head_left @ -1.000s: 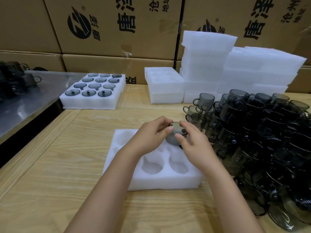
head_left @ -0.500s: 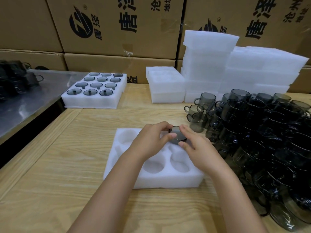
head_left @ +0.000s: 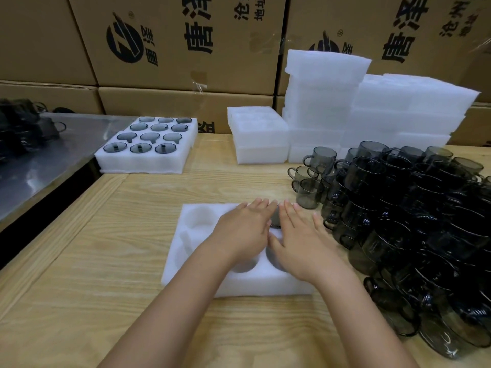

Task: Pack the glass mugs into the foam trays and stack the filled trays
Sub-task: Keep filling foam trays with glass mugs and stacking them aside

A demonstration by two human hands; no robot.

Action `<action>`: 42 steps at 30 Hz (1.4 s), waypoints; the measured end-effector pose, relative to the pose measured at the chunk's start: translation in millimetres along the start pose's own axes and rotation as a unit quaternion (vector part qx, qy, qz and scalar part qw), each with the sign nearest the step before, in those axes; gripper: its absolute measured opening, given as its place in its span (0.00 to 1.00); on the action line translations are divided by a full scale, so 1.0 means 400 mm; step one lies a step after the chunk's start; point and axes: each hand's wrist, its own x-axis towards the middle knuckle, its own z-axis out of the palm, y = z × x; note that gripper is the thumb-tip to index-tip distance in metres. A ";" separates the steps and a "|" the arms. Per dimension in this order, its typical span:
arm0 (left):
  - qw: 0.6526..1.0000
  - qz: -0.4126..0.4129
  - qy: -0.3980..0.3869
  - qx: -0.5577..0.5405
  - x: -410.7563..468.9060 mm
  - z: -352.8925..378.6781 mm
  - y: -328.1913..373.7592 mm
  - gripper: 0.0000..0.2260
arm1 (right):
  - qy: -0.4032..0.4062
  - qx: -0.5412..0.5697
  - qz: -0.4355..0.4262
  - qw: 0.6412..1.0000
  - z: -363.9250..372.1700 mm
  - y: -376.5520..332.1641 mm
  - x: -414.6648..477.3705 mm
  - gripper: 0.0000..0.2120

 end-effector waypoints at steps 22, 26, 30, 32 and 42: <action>0.693 -0.154 0.202 -0.675 -0.120 0.032 -0.266 0.23 | 0.417 0.183 0.097 0.885 -0.155 0.051 0.016 0.13; 0.697 -0.152 0.188 -0.675 -0.124 0.030 -0.264 0.23 | 0.346 0.090 0.231 0.905 -0.233 0.111 0.068 0.13; 0.692 -0.151 0.185 -0.681 -0.126 0.024 -0.253 0.23 | 0.244 0.056 0.269 0.930 -0.244 0.128 0.095 0.04; 0.693 -0.151 0.186 -0.680 -0.127 0.021 -0.249 0.22 | 0.233 0.051 0.269 0.933 -0.245 0.132 0.102 0.02; 0.645 -0.150 0.194 -0.724 -0.124 0.013 -0.246 0.17 | 0.372 0.191 0.102 0.903 -0.210 0.078 0.054 0.06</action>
